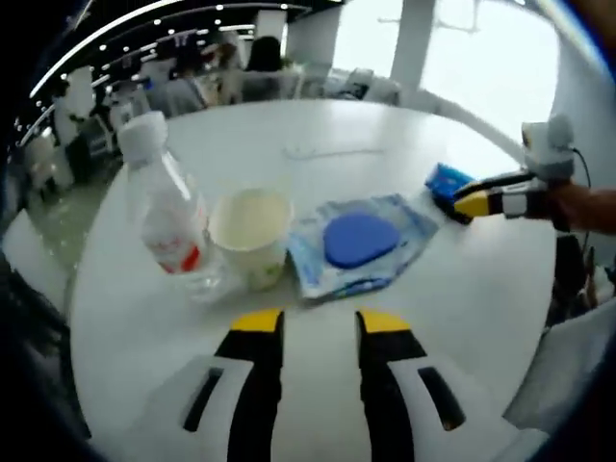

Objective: Arrange the tabletop items into an orderly group along one side of the table until the central work area is clear of visible clutter.

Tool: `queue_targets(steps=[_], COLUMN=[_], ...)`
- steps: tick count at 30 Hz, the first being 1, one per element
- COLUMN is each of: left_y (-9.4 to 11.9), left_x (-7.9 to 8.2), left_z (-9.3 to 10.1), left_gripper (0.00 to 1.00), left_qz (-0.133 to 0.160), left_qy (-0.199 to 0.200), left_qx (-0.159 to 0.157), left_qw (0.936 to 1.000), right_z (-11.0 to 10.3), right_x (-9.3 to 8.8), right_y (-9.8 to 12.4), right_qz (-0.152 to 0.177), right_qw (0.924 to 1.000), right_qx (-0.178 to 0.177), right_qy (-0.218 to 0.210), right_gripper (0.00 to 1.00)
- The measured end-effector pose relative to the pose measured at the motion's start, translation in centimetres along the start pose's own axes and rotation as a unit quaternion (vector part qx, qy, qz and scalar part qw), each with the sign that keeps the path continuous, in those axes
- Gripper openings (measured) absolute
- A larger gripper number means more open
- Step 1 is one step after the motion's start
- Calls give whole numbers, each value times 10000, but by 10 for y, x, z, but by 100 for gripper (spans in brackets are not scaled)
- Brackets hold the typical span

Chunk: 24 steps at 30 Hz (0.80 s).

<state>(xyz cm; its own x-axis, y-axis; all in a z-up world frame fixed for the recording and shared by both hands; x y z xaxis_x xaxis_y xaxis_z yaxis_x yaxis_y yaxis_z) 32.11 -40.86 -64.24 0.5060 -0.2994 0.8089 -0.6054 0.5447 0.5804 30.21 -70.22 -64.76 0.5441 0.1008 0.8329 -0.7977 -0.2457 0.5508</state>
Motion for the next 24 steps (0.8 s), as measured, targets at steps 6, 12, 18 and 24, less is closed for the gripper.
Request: queue_targets(steps=[6, 12, 18, 24], left_y=[24, 44, 70, 93], left_x=[8, 14, 11, -3], left_z=[8, 13, 13, 17], left_gripper=[39, 52, 60, 68], left_qz=[205, 389, 517, 547], left_qy=[-197, -388, -425, -556], left_qx=[-81, -159, -159, -227], left_qw=[9996, 9984, 9976, 9967], right_z=[3, 9, 14, 26], right_x=[0, -1, -2, -3], right_y=[14, 25, 35, 46], right_qz=[14, 35, 11, 3], right_qw=[9999, 9997, 9994, 9988], right_qx=[-51, -85, -87, -155], right_qy=[94, 208, 331, 472], right_gripper=[30, 34, 38, 40])
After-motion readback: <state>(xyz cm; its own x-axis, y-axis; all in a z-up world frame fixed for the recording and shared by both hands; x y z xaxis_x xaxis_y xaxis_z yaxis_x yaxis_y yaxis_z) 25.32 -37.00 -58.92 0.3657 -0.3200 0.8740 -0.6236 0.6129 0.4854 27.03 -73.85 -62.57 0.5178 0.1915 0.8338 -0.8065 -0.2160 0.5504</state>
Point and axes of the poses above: the point that each gripper's makers call its tool centre point, and the gripper's own axes: y roughly backward along the fingers, z roughly to its right, x roughly out of its top, the point moved 7 cm from there along y, roughly backward along the fingers, and after that the axes turned 7 degrees about z, right-handed, at the moved point
